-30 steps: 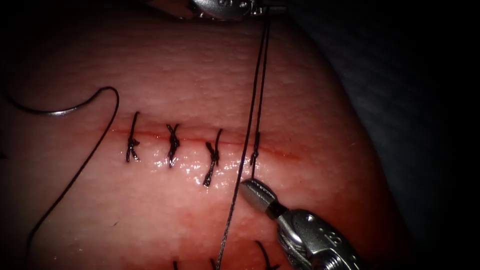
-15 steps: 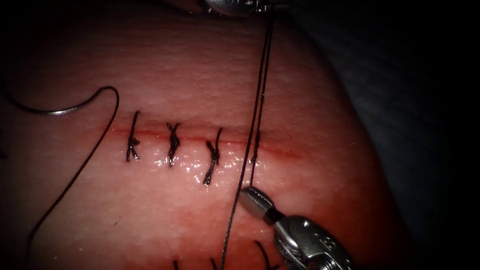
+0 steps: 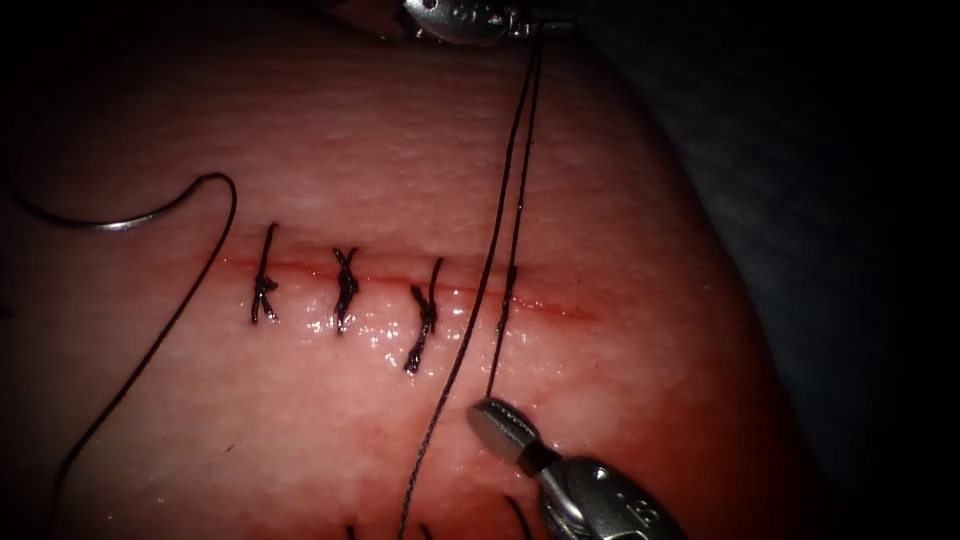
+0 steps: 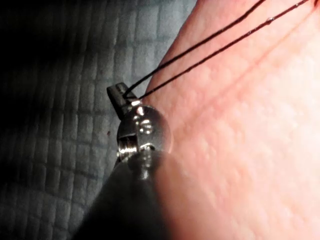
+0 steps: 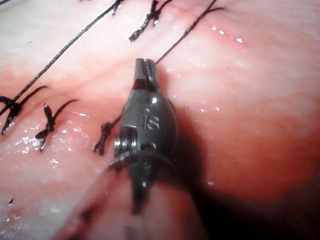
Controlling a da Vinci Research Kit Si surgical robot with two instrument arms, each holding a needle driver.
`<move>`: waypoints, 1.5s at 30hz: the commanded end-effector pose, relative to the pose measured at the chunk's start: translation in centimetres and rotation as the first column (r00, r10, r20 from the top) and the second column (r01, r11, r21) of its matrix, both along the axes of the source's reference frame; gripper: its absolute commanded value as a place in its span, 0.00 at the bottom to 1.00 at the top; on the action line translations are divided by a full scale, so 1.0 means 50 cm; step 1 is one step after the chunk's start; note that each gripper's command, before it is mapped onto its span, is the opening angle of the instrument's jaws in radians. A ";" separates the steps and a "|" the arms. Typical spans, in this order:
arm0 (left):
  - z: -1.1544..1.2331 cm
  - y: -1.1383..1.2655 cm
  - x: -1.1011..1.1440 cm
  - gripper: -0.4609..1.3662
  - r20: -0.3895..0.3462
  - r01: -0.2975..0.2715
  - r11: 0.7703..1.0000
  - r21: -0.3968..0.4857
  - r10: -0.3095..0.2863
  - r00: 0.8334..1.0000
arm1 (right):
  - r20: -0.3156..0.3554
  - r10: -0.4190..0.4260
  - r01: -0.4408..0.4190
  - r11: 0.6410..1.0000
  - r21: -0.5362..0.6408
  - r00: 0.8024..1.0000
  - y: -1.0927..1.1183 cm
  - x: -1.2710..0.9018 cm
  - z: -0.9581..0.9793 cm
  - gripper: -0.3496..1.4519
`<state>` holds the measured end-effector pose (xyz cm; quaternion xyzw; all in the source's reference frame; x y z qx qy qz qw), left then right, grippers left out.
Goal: Wound Closure
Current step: Pull the left gripper up and the right gripper down to secure the knot, then wrap the suture one time clockwise around the right
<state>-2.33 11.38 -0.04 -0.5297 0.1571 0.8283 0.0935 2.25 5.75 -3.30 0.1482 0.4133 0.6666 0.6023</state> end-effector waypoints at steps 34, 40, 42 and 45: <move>-0.0068 -0.0071 -0.0001 0.06 0.132 -0.172 0.978 0.118 0.156 0.979 | 0.041 -0.088 0.094 0.979 -0.181 0.995 0.0026 -0.0005 -0.0006 0.68; -0.0079 -0.0093 0.0006 0.06 0.162 -0.199 0.970 0.143 0.175 0.971 | 0.054 -0.103 0.113 0.969 -0.219 0.993 0.0043 -0.0008 -0.0010 0.90; -0.0083 -0.0101 0.0007 0.06 0.169 -0.206 0.967 0.148 0.181 0.969 | 0.056 -0.106 0.117 0.966 -0.230 0.993 0.0048 -0.0009 -0.0012 0.92; -0.0095 -0.0116 0.0010 0.06 0.195 -0.221 0.961 0.169 0.187 0.963 | 0.053 -0.109 0.118 0.967 -0.226 0.993 0.0056 -0.0011 -0.0014 0.93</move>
